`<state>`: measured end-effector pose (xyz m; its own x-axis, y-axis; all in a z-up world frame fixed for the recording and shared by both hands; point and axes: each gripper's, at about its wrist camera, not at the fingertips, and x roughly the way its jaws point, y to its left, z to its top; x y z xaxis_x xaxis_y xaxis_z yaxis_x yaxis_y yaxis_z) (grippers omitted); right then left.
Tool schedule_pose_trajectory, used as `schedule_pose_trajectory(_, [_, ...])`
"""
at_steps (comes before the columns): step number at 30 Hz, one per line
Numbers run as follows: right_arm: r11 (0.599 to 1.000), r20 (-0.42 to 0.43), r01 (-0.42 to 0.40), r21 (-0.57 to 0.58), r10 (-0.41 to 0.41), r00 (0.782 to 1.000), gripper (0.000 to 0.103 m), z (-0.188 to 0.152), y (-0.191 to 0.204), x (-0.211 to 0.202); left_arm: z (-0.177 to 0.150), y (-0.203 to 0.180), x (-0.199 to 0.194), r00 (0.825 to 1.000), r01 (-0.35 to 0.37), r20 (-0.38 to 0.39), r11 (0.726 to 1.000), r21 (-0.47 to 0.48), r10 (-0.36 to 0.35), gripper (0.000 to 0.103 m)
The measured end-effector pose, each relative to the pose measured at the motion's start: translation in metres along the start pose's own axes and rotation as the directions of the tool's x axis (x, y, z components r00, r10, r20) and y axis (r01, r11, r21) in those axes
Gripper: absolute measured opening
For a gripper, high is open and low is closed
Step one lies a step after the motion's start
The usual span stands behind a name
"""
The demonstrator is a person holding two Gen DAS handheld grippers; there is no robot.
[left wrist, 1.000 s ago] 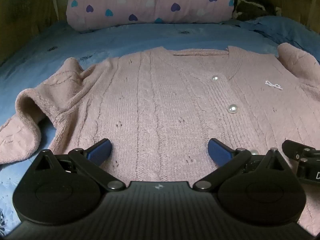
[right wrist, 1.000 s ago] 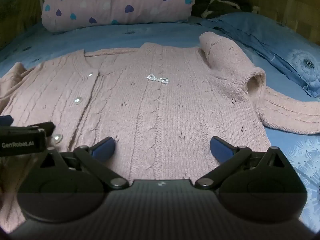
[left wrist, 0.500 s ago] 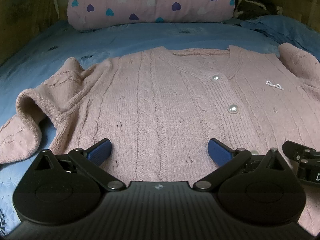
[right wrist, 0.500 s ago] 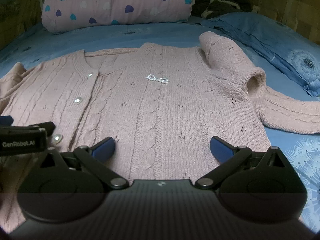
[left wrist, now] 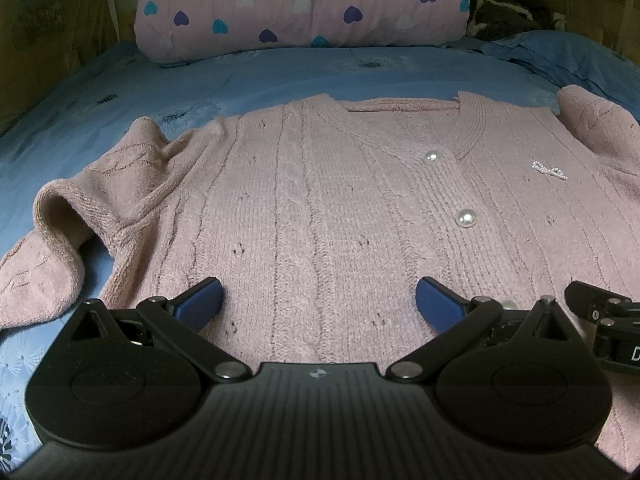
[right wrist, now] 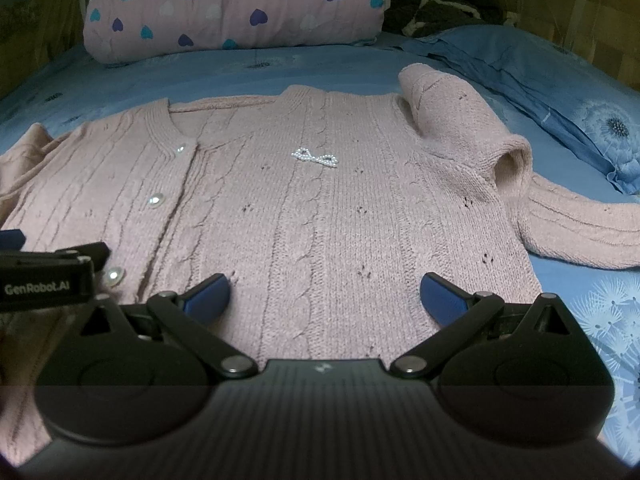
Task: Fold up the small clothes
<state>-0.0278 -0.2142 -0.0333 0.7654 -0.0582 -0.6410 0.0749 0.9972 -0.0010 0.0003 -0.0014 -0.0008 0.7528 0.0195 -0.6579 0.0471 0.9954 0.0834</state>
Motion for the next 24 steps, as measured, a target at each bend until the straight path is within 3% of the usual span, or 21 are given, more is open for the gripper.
schedule_pose_trajectory(24, [1.000, -0.005, -0.019, 0.024, 0.019, 1.000, 0.103, 0.0024, -0.0024, 0.0023, -0.0025, 0.0033, 0.0001, 1.000, 0.021, 0.002, 0.999, -0.026, -0.021, 0.103])
